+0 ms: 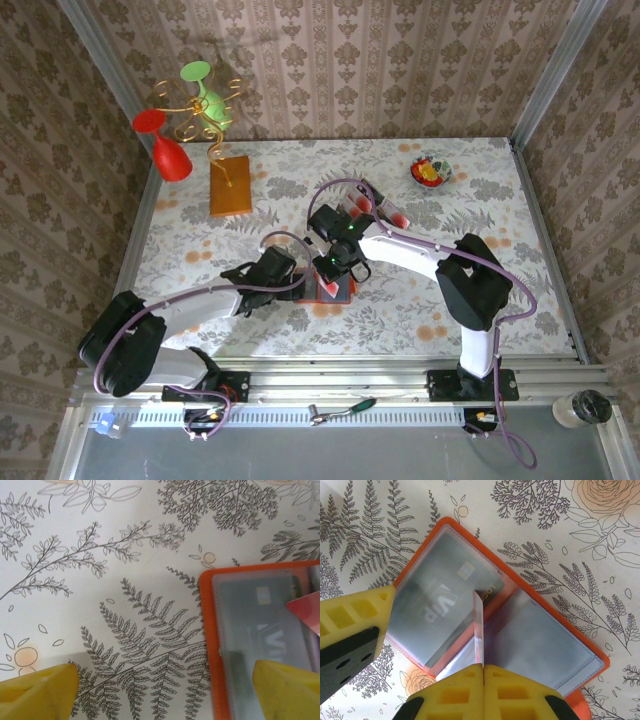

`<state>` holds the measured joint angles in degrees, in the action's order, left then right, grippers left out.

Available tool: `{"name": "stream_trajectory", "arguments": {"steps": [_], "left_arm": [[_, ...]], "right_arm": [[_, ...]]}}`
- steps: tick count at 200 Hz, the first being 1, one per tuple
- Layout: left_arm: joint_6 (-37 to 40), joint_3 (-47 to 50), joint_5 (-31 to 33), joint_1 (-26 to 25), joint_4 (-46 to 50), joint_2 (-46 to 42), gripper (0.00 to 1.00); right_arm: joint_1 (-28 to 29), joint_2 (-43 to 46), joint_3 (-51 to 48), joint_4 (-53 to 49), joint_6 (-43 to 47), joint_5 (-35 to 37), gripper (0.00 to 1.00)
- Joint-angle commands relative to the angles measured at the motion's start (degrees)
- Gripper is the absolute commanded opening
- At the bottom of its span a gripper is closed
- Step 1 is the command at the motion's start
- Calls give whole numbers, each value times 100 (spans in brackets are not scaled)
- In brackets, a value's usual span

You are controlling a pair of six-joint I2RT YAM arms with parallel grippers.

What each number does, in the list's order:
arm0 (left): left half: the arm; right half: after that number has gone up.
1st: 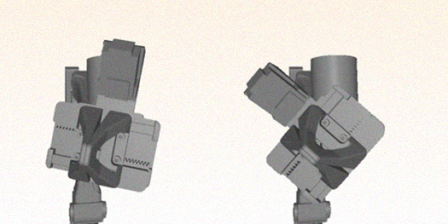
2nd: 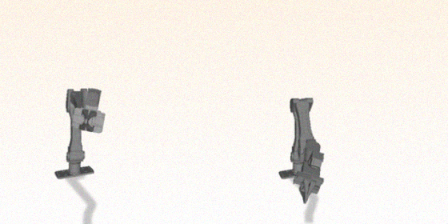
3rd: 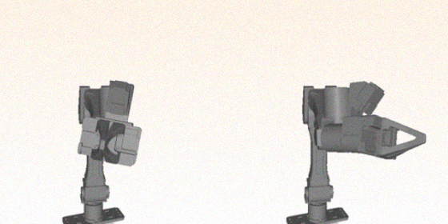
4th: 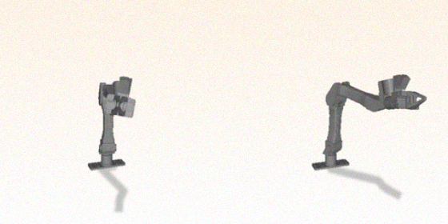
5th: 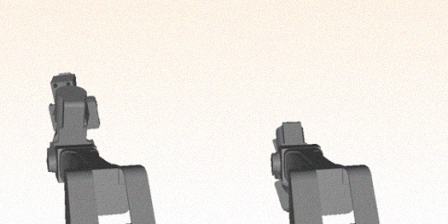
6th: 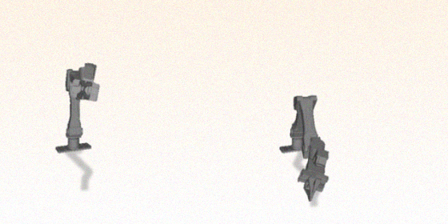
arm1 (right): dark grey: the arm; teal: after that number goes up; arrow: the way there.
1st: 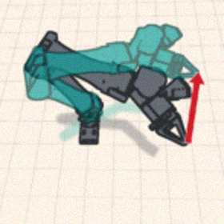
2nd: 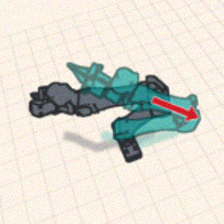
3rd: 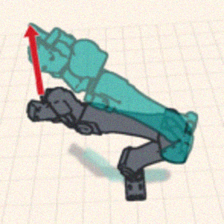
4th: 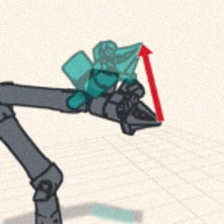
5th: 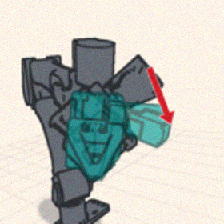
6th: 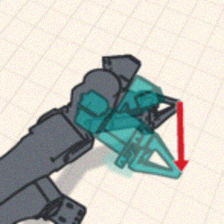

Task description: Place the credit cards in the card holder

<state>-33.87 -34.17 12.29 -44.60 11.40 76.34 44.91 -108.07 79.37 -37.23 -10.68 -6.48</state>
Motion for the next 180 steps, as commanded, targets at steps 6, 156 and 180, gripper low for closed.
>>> {"name": "stream_trajectory", "arguments": {"steps": [6, 156, 180], "left_arm": [[161, -178, 107, -27, 131, 171, 91], [-5, 299, 151, -31, -97, 329, 91], [-54, 352, 146, -36, -136, 312, 91]], "right_arm": [[36, -125, -133, -51, 19, -12, 0], [-296, 1004, -767, 1056, -1006, -785, 0], [-330, 1394, -1646, 2224, -1859, -722, 0]]}}
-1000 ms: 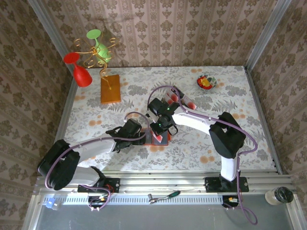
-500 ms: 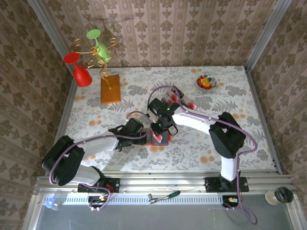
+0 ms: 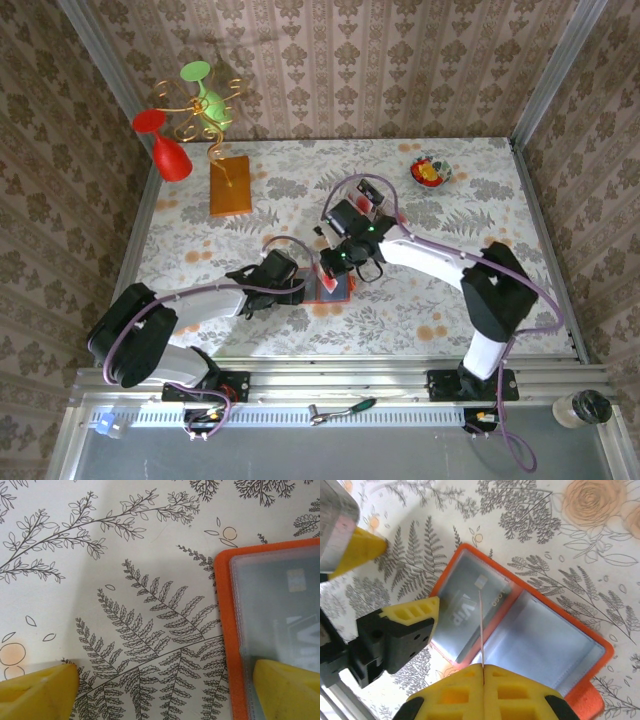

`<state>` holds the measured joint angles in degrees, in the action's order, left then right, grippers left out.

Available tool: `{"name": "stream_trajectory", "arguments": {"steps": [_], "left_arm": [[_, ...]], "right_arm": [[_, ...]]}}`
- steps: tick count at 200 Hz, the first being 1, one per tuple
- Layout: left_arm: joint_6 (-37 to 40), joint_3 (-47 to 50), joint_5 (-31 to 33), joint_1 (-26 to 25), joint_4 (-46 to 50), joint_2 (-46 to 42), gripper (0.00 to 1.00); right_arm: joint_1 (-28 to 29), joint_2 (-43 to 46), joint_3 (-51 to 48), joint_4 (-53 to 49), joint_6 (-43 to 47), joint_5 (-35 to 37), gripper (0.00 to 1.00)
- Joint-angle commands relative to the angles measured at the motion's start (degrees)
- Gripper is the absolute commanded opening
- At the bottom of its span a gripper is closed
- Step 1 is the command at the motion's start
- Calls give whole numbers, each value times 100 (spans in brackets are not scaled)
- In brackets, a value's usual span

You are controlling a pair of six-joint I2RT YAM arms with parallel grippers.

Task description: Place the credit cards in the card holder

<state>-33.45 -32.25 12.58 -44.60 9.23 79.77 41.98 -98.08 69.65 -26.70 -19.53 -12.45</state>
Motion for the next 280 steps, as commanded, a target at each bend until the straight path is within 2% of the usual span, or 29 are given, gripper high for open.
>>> {"name": "stream_trajectory", "arguments": {"steps": [1, 58, 85, 185, 280], "left_arm": [[-94, 158, 120, -34, 79, -31, 91], [-129, 174, 114, -32, 93, -101, 91], [-155, 158, 124, -42, 111, -105, 91], [-175, 160, 120, -41, 122, -68, 91], [-193, 166, 117, -54, 112, -104, 91]], "right_arm": [[-34, 422, -717, 1230, -991, -122, 0], [-15, 1044, -2677, 4293, -2975, 410, 0], [45, 1067, -3093, 4987, -3353, 773, 0], [157, 651, -3480, 5757, -3789, 1179, 0], [220, 423, -3616, 6007, -3847, 1278, 0]]}}
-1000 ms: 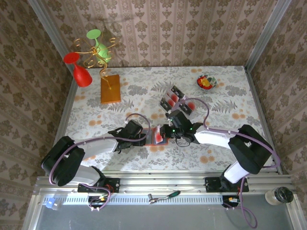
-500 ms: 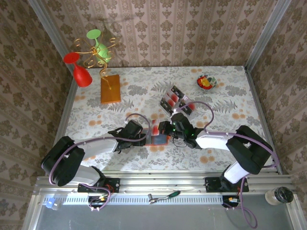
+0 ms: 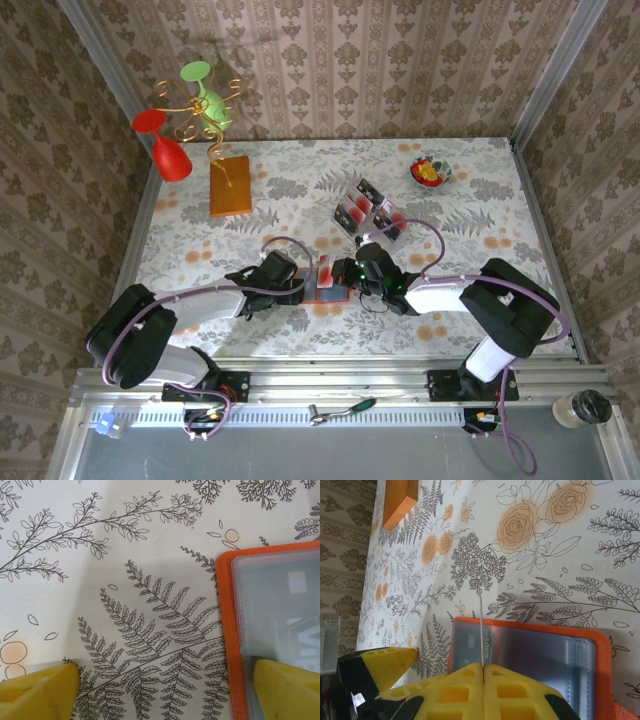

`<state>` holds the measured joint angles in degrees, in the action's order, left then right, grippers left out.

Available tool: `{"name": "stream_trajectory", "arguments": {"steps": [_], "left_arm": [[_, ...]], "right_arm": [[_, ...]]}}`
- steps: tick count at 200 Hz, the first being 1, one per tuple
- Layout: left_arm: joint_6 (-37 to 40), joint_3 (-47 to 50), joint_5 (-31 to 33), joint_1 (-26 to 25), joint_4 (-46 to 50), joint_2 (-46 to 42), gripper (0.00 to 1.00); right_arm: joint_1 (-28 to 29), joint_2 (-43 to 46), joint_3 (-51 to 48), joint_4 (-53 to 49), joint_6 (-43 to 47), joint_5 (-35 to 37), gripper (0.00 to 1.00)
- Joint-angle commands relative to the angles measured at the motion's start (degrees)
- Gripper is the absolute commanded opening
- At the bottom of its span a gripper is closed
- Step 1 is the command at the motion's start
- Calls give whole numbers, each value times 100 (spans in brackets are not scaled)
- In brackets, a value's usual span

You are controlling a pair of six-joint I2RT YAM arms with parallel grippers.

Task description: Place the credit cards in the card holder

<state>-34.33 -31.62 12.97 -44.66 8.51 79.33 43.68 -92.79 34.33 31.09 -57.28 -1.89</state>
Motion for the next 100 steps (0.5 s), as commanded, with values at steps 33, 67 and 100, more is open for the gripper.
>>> {"name": "stream_trajectory", "arguments": {"steps": [33, 67, 100], "left_arm": [[-109, 112, 75, -51, 194, -67, 91], [-109, 112, 88, -57, 197, -84, 91], [-111, 112, 85, -54, 203, -100, 91]], "right_arm": [[61, -181, -108, 307, -99, 216, 0], [71, -277, -128, 354, -108, 220, 0], [88, -336, -163, 399, -116, 233, 0]]}}
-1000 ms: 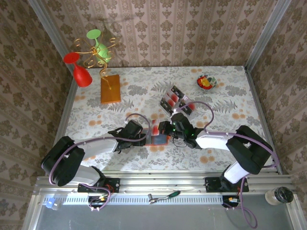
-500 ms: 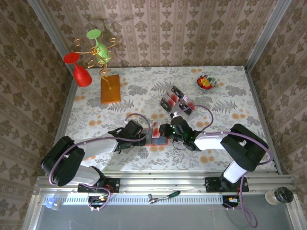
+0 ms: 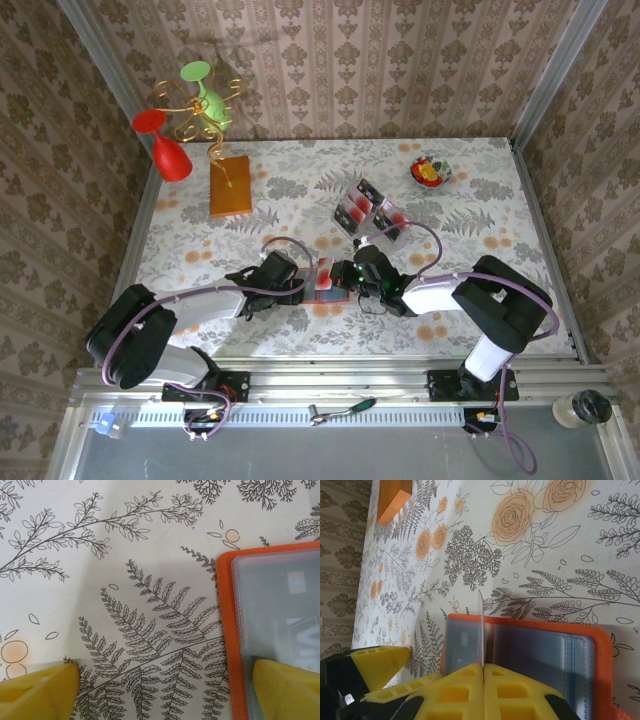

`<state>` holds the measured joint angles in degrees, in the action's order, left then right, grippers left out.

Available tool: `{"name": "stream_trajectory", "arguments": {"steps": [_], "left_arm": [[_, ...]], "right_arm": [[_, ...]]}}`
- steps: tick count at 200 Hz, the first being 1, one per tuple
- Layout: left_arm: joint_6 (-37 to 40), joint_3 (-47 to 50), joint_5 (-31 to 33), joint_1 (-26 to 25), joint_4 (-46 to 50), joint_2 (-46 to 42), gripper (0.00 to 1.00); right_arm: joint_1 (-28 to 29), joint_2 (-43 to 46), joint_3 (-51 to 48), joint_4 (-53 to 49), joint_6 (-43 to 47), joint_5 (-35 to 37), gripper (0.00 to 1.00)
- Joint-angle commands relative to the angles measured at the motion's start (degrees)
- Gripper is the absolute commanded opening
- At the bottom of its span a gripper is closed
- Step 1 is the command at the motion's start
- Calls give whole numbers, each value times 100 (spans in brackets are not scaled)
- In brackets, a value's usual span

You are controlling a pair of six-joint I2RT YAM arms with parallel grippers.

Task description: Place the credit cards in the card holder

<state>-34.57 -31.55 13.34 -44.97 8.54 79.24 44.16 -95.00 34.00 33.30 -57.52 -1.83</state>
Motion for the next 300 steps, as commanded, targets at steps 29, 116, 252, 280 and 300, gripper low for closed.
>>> {"name": "stream_trajectory", "arguments": {"steps": [29, 116, 252, 280, 300], "left_arm": [[-93, 96, 39, -25, 209, -123, 91], [-85, 94, 61, -23, 223, -146, 91], [-82, 79, 71, -27, 228, -146, 91], [-85, 79, 71, -23, 221, -146, 91], [-85, 70, 66, -26, 228, -145, 91]], "right_arm": [[42, -123, -165, 175, -76, 244, 0], [118, -236, -122, 29, -26, 50, 0], [223, -153, -231, -201, -47, 59, 0], [233, -121, -297, -219, -49, 84, 0], [228, -93, -337, -253, -46, 78, 0]]}}
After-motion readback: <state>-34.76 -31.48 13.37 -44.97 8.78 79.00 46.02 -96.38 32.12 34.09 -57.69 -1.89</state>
